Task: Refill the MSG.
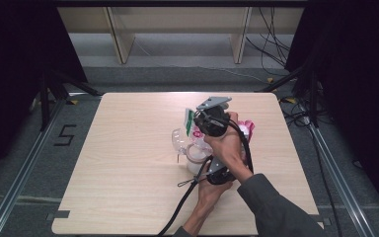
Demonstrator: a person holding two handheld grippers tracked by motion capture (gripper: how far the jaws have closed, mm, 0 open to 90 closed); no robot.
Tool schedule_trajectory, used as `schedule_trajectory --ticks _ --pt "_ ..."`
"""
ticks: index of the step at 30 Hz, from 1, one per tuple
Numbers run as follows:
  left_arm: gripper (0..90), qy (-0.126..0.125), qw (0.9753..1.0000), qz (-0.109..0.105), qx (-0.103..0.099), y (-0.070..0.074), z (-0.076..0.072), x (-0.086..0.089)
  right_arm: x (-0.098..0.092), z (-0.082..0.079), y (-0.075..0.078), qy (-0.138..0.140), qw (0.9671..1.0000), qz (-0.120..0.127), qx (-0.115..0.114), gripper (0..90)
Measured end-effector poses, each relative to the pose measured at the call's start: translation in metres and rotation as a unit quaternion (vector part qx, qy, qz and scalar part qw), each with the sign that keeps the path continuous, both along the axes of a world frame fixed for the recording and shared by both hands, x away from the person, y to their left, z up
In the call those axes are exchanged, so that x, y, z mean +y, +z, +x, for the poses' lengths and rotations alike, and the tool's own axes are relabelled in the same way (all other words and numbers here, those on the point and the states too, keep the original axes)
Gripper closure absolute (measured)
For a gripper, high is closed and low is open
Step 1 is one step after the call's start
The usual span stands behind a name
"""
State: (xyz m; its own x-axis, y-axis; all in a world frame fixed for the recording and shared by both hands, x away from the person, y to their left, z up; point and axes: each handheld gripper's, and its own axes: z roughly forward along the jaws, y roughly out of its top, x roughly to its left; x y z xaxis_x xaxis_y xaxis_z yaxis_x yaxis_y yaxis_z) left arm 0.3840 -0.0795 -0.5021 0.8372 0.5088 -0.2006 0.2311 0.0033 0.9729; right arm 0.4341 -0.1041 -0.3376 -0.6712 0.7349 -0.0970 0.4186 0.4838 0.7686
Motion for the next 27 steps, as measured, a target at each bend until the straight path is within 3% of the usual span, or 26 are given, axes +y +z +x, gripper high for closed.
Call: schedule_trajectory --ticks 5,7,17,18,21,23,27 --pt "76.4 -0.001 1.0000 -0.003 -0.001 0.001 0.000 0.000 0.005 0.000 -0.001 -0.002 1.0000 -0.004 -0.007 90.0" --pt "76.4 -0.002 1.0000 -0.004 -0.001 0.002 0.000 0.001 0.005 -0.001 0.000 -0.002 1.0000 -0.008 0.002 90.0" --pt "76.8 -0.002 1.0000 0.003 0.000 0.001 0.001 0.002 0.010 0.001 -0.002 0.002 0.9999 -0.015 0.001 90.0" --pt "76.8 -0.004 0.9998 -0.018 0.003 0.002 0.000 -0.001 0.011 0.001 -0.003 -0.001 1.0000 -0.009 0.003 90.0" --pt "76.9 -0.004 0.9999 -0.015 0.002 0.002 0.000 -0.001 0.011 0.002 -0.003 0.006 0.9997 -0.025 -0.001 90.0" --pt "77.0 -0.005 1.0000 -0.002 -0.004 0.002 0.002 0.001 0.014 0.001 -0.005 -0.001 0.9999 -0.015 0.002 90.0" --pt "77.1 -0.009 1.0000 0.001 -0.003 0.002 0.003 0.002 0.014 0.003 -0.004 0.005 0.9997 -0.024 0.004 90.0"
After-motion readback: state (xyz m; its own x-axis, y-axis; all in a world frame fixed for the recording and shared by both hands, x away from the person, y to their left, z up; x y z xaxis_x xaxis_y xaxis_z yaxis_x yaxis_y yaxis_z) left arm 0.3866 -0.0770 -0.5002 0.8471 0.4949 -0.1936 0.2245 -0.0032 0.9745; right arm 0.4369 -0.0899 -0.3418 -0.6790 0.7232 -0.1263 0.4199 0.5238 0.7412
